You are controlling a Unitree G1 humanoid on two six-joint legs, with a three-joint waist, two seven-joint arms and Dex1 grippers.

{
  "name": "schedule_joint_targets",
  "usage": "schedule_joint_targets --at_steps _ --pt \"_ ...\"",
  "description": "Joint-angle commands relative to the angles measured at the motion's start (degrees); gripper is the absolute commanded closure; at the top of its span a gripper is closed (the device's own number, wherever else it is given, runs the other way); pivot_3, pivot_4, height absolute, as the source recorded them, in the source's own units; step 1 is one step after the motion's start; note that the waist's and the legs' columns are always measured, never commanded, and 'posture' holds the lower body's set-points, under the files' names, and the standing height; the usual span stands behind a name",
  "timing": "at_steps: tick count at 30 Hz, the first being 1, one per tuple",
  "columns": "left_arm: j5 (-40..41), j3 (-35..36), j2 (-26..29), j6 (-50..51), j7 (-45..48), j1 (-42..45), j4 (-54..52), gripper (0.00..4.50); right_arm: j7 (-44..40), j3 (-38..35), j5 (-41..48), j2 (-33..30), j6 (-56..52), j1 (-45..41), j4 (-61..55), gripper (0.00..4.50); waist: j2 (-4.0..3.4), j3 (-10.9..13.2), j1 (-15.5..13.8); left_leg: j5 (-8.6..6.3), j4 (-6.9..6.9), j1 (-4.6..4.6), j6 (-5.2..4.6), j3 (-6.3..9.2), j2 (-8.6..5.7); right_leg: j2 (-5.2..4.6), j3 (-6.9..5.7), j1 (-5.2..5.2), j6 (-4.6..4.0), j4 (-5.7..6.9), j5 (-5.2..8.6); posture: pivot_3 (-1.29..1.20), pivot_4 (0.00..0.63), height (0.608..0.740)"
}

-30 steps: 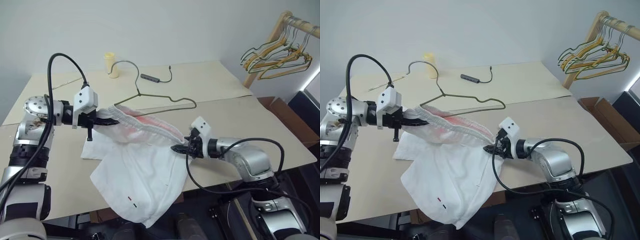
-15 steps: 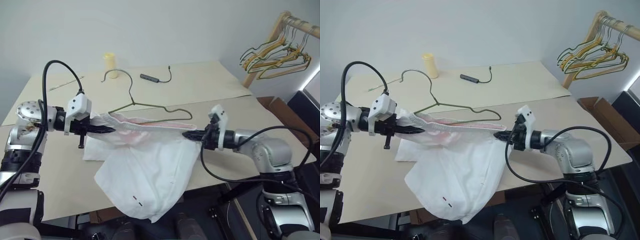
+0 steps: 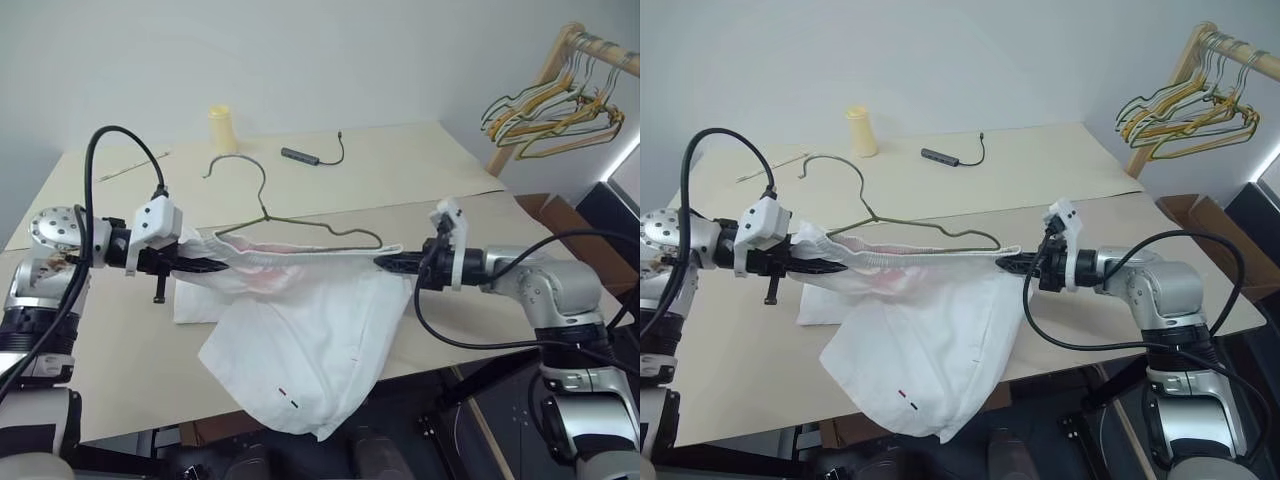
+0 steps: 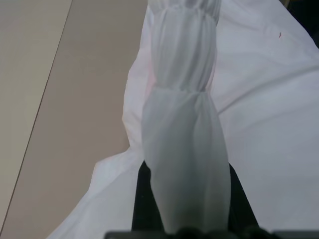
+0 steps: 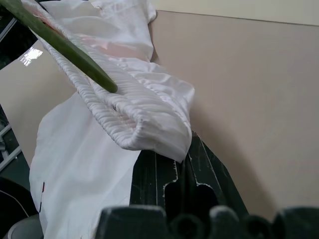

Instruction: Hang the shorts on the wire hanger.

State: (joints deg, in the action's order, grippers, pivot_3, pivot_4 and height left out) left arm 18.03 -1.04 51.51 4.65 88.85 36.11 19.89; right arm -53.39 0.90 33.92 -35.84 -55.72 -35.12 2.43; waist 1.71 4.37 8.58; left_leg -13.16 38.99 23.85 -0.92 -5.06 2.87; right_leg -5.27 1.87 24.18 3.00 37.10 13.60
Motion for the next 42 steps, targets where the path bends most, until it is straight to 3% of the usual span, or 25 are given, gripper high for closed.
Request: schedule_joint_targets --at_steps 1,5,28,42 --pt "3.04 3.71 0.69 2.12 -0.47 0.42 -2.06 4.5 -0.16 -1.28 -0.95 -2.13 0.61 -1.19 0.89 4.49 0.0 0.0 -0.03 0.0 0.0 0.0 0.0 0.01 0.0 0.0 0.0 0.0 0.0 0.0 0.0 -0.1 0.027 0.74" --pt "4.56 3.48 1.11 4.08 0.02 -1.11 -4.91 4.5 -0.19 -0.83 -0.98 -2.22 0.61 -1.21 1.18 4.49 0.0 0.0 -0.1 0.0 0.0 0.0 0.0 0.01 0.0 0.0 0.0 -0.01 0.0 0.0 0.0 -0.1 0.032 0.74" --pt "-9.23 -2.5 4.3 -1.53 -5.81 -3.1 -0.58 4.5 -2.04 -1.8 -0.55 -5.05 0.86 -1.39 -0.5 4.49 0.0 0.0 -0.47 0.0 0.0 -0.01 0.0 -0.1 0.0 0.0 0.0 0.0 0.0 0.0 0.0 -0.1 0.043 0.74" --pt "-9.17 -3.99 -0.87 -0.47 -8.61 1.17 1.05 4.5 -0.09 3.51 -0.96 -2.51 0.7 -1.71 -11.83 4.49 0.01 -0.05 -1.5 0.0 0.0 0.01 0.0 -0.19 0.0 0.0 -0.01 0.02 0.0 0.0 0.0 -0.11 0.015 0.74"
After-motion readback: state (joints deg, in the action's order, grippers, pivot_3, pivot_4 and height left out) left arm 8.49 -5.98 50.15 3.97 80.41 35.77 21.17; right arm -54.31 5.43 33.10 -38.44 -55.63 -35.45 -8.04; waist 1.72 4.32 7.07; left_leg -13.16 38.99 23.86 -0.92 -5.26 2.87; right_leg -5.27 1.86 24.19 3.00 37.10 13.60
